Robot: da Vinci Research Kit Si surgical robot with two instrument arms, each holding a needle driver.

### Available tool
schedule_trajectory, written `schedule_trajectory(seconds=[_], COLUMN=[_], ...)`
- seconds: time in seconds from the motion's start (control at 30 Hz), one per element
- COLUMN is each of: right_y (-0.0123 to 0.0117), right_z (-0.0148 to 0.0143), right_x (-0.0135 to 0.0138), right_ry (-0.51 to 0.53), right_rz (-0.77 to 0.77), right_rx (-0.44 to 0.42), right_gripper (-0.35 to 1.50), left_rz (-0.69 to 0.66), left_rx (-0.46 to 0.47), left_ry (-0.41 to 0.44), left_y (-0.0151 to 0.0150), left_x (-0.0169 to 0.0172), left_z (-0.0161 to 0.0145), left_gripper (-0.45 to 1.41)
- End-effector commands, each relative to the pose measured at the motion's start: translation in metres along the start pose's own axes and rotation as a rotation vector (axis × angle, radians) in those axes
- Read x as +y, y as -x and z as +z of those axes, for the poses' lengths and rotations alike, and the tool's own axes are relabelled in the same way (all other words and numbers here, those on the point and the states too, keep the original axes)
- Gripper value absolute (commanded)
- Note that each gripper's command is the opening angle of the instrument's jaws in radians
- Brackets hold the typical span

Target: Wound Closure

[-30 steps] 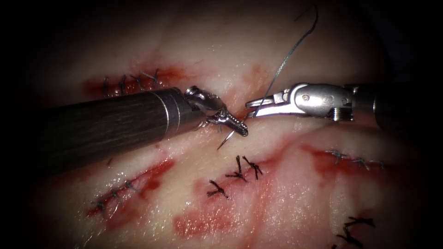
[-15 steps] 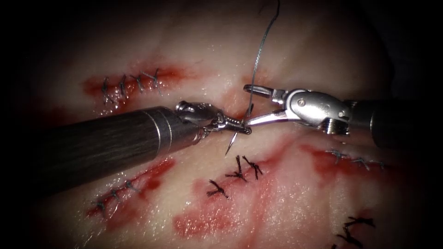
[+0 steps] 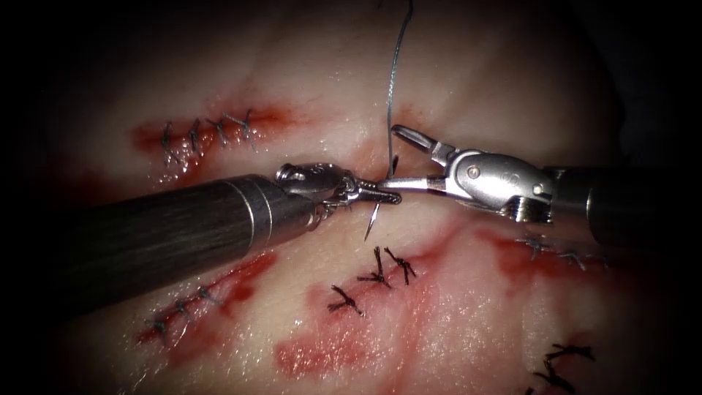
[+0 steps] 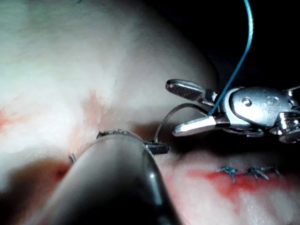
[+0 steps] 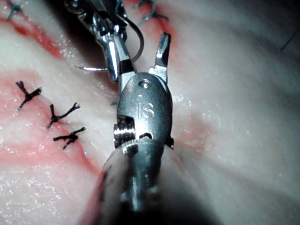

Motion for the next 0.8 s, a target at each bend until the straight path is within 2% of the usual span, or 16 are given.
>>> schedule_trajectory(seconds=[0.03, 0.13, 0.17, 0.2, 0.23, 0.27, 0.3, 0.33, 0.43, 0.47, 0.53, 0.57, 0.63, 0.67, 0.7, 0.8], right_y=[0.0001, 0.0003, 0.0004, 0.0005, 0.0006, 0.0006, 0.0006, 0.0008, 0.0008, 0.0008, 0.0009, 0.0009, 0.0012, 0.0016, 0.0019, 0.0028], right_z=[0.0011, 0.0015, 0.0015, 0.0016, 0.0016, 0.0016, 0.0016, 0.0015, 0.0012, 0.0011, 0.0009, 0.0008, 0.0006, 0.0004, 0.0003, 0.0006], right_x=[-0.0001, -0.0001, -0.0001, -0.0001, -0.0002, -0.0003, -0.0003, -0.0005, -0.0004, -0.0003, -0.0002, -0.0001, 0.0002, 0.0005, 0.0007, 0.0018], right_ry=[-0.001, 0.001, 0.007, 0.01, 0.014, -0.003, -0.003, -0.042, -0.102, -0.107, -0.113, -0.114, -0.125, -0.125, -0.134, -0.176], right_rz=[-0.002, -0.042, -0.062, -0.069, -0.091, -0.1, -0.1, -0.122, -0.146, -0.147, -0.147, -0.148, -0.149, -0.169, -0.169, -0.185], right_rx=[0.003, -0.015, -0.022, -0.027, -0.037, -0.044, -0.044, -0.048, -0.042, -0.049, -0.053, -0.053, -0.053, -0.044, -0.032, -0.043], right_gripper=[1.11, 1.01, 0.88, 0.86, 0.52, 0.05, 0.05, -0.35, -0.35, -0.35, -0.35, -0.35, -0.35, -0.35, -0.35, -0.35], left_rz=[0.003, 0.012, 0.012, 0.012, 0.018, 0.018, 0.018, 0.024, 0.031, 0.039, 0.066, 0.09, 0.147, 0.218, 0.297, 0.345], left_rx=[0.0, 0.004, 0.005, 0.007, 0.007, 0.007, 0.007, 0.008, 0.001, -0.006, -0.014, -0.014, -0.014, -0.012, -0.005, -0.006], left_ry=[0.001, -0.008, -0.011, -0.015, -0.015, -0.016, -0.016, -0.018, -0.025, -0.026, -0.031, -0.033, -0.035, -0.041, -0.065, -0.066], left_y=[-0.0005, -0.0005, -0.0005, -0.0004, -0.0003, -0.0003, -0.0003, -0.0002, 0.0, 0.0001, 0.0005, 0.0006, 0.001, 0.0009, 0.0006, 0.0006], left_x=[-0.0004, -0.0004, -0.0004, -0.0003, -0.0003, -0.0003, -0.0003, -0.0003, -0.0002, -0.0002, -0.0002, -0.0002, -0.0003, -0.0004, -0.0006, -0.0007], left_z=[0.0006, 0.0007, 0.0007, 0.0007, 0.0008, 0.0009, 0.0009, 0.0009, 0.0008, 0.0009, 0.001, 0.001, 0.0013, 0.0014, 0.0016, 0.0017], left_gripper=[-0.45, -0.45, -0.45, -0.45, -0.45, -0.45, -0.45, -0.45, -0.45, -0.32, 0.09, 0.17, 0.62, 1.13, 1.38, 1.4])
